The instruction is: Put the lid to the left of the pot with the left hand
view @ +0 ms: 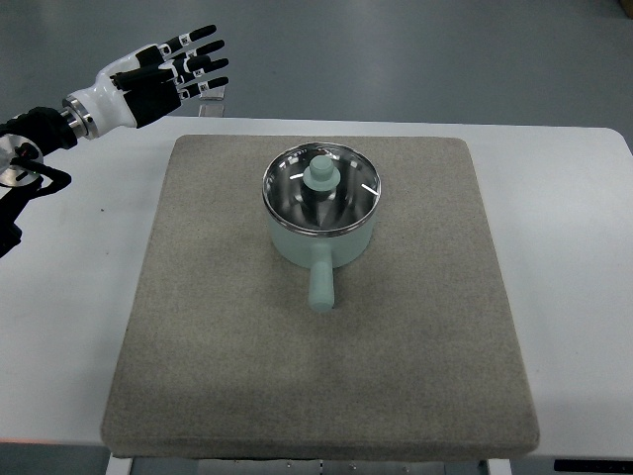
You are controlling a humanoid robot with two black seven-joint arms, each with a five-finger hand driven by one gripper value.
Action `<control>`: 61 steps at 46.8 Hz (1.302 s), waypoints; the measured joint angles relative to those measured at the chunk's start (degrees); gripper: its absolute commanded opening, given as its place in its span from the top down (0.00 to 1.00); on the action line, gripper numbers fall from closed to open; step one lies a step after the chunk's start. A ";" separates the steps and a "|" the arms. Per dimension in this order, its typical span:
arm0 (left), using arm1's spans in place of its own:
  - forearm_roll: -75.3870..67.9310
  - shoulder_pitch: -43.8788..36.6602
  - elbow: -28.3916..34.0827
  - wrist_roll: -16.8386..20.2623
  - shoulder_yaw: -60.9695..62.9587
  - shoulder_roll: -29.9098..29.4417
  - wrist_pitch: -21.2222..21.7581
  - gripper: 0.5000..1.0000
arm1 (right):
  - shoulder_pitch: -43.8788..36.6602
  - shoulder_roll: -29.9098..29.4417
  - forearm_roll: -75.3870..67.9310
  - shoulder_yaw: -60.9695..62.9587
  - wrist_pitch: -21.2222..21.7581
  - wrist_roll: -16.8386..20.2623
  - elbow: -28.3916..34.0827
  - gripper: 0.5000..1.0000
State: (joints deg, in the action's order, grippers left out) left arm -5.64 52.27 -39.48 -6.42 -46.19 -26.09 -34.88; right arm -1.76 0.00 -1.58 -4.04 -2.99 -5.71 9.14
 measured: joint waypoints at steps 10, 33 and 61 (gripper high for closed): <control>-4.66 1.60 1.30 0.05 -0.02 -0.13 -0.13 0.00 | 0.00 0.00 0.00 0.00 0.00 0.00 0.00 0.15; -22.45 4.21 2.44 5.55 0.87 -0.05 -0.13 0.00 | 0.00 0.00 0.00 0.00 0.00 0.00 0.00 0.15; -41.81 9.03 -6.53 10.30 9.08 -2.57 -0.14 0.00 | 0.00 0.00 0.00 0.00 0.00 0.00 0.00 0.16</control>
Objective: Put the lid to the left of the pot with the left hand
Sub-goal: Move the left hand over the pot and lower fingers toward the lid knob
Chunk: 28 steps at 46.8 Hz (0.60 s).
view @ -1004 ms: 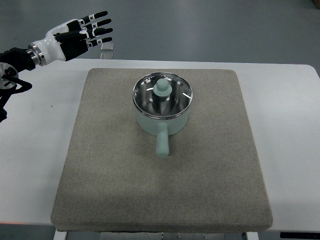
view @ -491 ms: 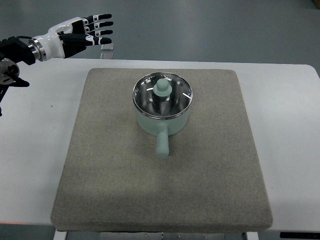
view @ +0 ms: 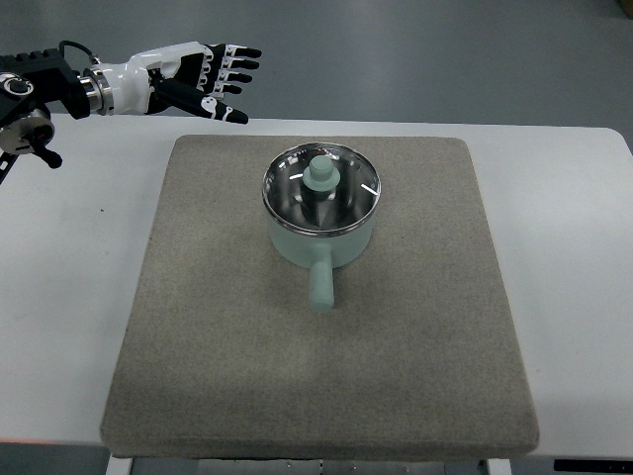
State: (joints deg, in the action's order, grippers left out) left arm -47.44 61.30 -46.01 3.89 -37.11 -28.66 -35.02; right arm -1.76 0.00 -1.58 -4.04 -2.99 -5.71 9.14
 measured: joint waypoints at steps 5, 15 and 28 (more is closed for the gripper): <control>-3.74 1.36 -2.88 0.00 2.29 -0.62 0.02 0.00 | 0.00 0.00 0.00 0.00 0.00 -0.01 0.00 0.16; -15.62 2.79 -8.25 0.00 2.49 -1.76 0.02 0.00 | -0.01 0.00 0.00 0.00 0.00 -0.01 0.00 0.16; -25.73 5.45 -11.25 -0.01 5.81 -2.20 0.02 0.00 | 0.00 0.00 0.00 0.00 0.00 0.00 0.00 0.15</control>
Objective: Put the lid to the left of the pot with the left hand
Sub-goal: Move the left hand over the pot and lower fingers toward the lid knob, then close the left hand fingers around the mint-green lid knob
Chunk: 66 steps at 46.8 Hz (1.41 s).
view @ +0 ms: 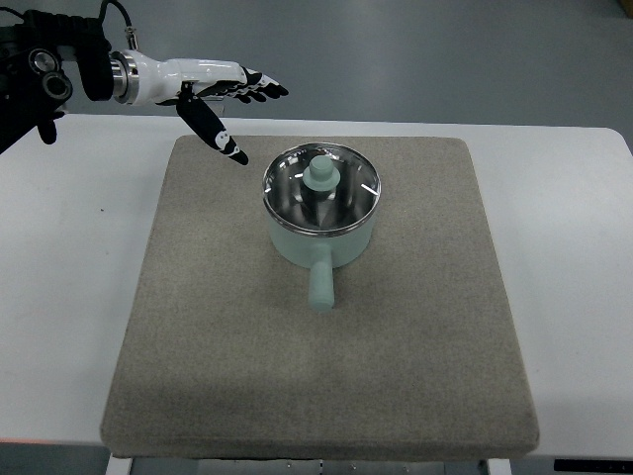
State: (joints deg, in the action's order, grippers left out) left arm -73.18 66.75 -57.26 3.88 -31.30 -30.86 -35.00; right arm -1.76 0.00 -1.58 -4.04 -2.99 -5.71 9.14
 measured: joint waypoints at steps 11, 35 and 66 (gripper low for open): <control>-0.73 3.14 -3.18 0.15 2.32 -0.95 0.00 0.00 | 0.00 0.00 0.00 0.00 0.00 0.00 0.00 0.16; -3.95 13.54 -5.12 0.08 13.97 3.13 0.00 0.00 | 0.00 0.00 0.00 0.00 0.00 0.00 0.00 0.16; -16.82 12.90 -4.95 0.03 15.12 8.92 0.00 0.05 | -0.01 0.00 0.00 0.00 0.00 0.00 0.00 0.15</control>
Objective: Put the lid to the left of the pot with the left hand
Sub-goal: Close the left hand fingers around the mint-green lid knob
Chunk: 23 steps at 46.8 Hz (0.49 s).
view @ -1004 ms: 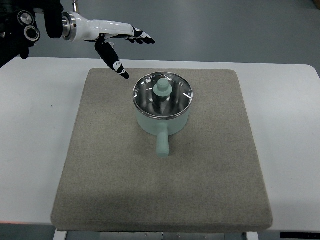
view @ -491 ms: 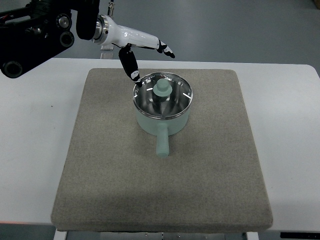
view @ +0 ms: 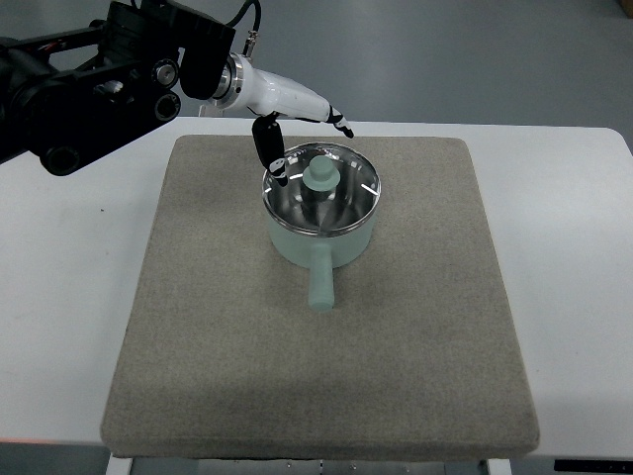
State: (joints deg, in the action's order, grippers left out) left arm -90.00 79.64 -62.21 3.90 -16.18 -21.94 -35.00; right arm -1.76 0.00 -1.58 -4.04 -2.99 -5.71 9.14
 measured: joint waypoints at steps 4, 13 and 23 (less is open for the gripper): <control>0.01 -0.15 -0.04 0.01 -0.01 1.32 0.00 0.13 | 0.00 0.00 0.00 0.00 0.00 0.00 0.00 0.16; -0.01 -0.19 -0.12 0.04 -0.08 1.62 0.00 0.27 | 0.00 0.00 0.00 0.00 0.00 0.00 0.00 0.16; -0.01 -0.19 -0.12 0.05 -0.06 1.55 0.00 0.35 | 0.01 0.00 0.00 0.00 0.00 0.00 0.00 0.15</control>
State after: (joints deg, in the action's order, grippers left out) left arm -90.01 79.45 -62.33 3.96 -16.24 -20.38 -35.00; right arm -1.76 0.00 -1.58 -4.04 -2.99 -5.71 9.14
